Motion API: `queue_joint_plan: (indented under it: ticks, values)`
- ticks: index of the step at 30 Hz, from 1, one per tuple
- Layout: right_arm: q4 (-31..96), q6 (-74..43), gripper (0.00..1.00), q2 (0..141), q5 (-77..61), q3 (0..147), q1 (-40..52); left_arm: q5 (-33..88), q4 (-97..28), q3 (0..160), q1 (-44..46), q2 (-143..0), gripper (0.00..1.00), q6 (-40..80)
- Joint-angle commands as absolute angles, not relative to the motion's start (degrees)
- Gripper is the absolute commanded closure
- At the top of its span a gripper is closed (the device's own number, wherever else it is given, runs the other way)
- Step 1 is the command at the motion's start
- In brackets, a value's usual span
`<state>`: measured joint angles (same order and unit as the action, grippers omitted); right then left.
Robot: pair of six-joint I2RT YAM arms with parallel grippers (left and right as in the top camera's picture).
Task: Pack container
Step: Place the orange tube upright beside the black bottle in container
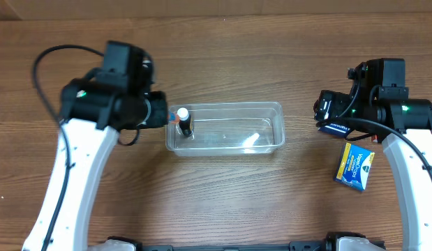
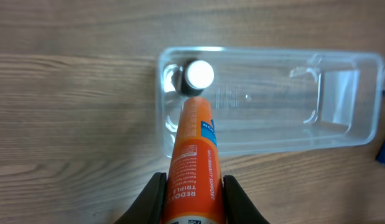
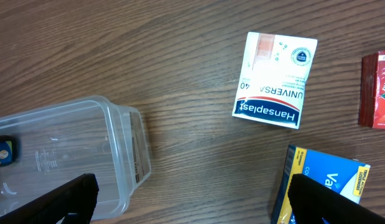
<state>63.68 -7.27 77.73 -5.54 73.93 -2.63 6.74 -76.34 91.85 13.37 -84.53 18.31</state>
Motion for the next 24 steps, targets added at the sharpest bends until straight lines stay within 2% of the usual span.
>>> queue_joint_plan:
  ticks: [1, 10, 19, 20, 22, 24]
  values:
    - [63.4, -7.3, 0.0, 76.9, -5.2, 75.8, -2.9, 7.0, -76.3, 92.0, 16.1, -89.3, 0.96, 20.2]
    - [63.5, -7.4, 0.0, 76.9, -5.2, 75.8, -2.9, 1.0, -76.5, 90.5, 18.9, -99.3, 0.96, 22.3]
    - [63.5, -7.3, 0.0, 77.0, -5.2, 75.8, -2.9, 0.9, -71.0, 82.9, 18.9, -101.0, 0.95, 22.3]
    - [63.5, -7.3, 0.0, 76.9, -5.2, 75.8, -2.9, 0.9, -70.4, 82.1, 18.9, -101.0, 0.94, 22.3]
    - [63.5, -7.3, 0.0, 76.9, -5.2, 75.8, -2.9, 0.9, -69.8, 81.3, 18.9, -101.0, 0.83, 22.3]
    - [63.5, -7.3, 0.0, 76.9, -5.2, 75.8, -2.9, 0.9, -69.3, 81.0, 18.9, -101.0, 0.79, 22.2]
